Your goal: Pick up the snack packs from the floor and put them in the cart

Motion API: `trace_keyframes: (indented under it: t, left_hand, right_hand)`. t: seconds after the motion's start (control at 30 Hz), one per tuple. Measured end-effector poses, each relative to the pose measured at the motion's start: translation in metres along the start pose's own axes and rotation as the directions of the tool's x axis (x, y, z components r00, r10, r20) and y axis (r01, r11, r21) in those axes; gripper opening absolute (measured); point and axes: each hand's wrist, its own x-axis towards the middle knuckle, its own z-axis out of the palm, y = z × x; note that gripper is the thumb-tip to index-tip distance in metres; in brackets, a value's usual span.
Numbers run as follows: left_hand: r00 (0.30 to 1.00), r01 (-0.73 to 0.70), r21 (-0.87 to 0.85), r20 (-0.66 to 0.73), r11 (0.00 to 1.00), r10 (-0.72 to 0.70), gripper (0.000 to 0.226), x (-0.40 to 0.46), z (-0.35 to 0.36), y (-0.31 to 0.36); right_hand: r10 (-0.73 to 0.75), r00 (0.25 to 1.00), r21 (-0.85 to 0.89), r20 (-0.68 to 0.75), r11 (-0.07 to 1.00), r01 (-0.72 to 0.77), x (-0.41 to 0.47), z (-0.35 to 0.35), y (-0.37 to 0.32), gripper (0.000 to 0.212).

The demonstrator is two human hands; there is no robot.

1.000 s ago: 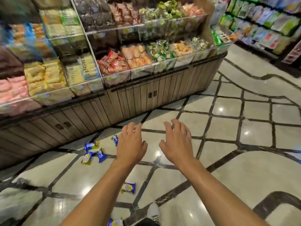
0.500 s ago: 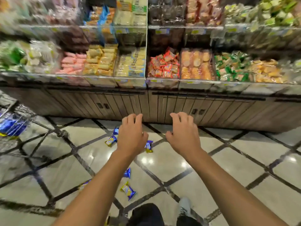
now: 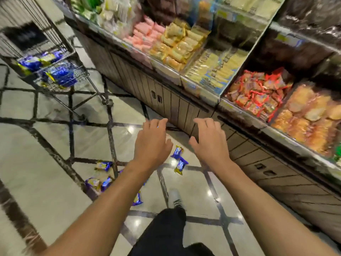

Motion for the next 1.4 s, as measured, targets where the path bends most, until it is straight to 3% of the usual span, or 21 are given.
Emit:
trace_keyframes:
  t: [0.33, 0.57, 0.83, 1.13, 1.4]
  left_hand:
    - [0.970, 0.240, -0.043, 0.056, 0.970, -0.238, 0.058, 0.073, 0.071, -0.005]
    - [0.883, 0.470, -0.130, 0.069, 0.873, -0.465, 0.063, 0.105, 0.167, -0.002]
    - [0.817, 0.573, -0.218, 0.086, 0.790, -0.570, 0.062, 0.117, 0.346, -0.026]
    - [0.789, 0.613, -0.167, 0.175, 0.772, -0.588, 0.066, 0.124, 0.609, -0.086]
    - [0.830, 0.547, -0.156, 0.231, 0.823, -0.508, 0.062, 0.156, 0.784, -0.106]
  right_hand:
    - [-0.172, 0.971, -0.040, 0.165, 0.983, 0.181, 0.114, 0.054, 0.056, 0.054]
    - [-0.334, 0.900, 0.049, 0.278, 0.941, 0.334, 0.175, 0.153, 0.104, 0.052]
    - [-0.389, 0.842, 0.060, 0.374, 0.916, 0.397, 0.208, 0.325, 0.155, 0.056]
    - [-0.495, 0.756, 0.071, 0.428, 0.853, 0.518, 0.225, 0.583, 0.227, 0.056]
    - [-0.553, 0.677, 0.009, 0.486, 0.778, 0.629, 0.245, 0.737, 0.298, 0.058]
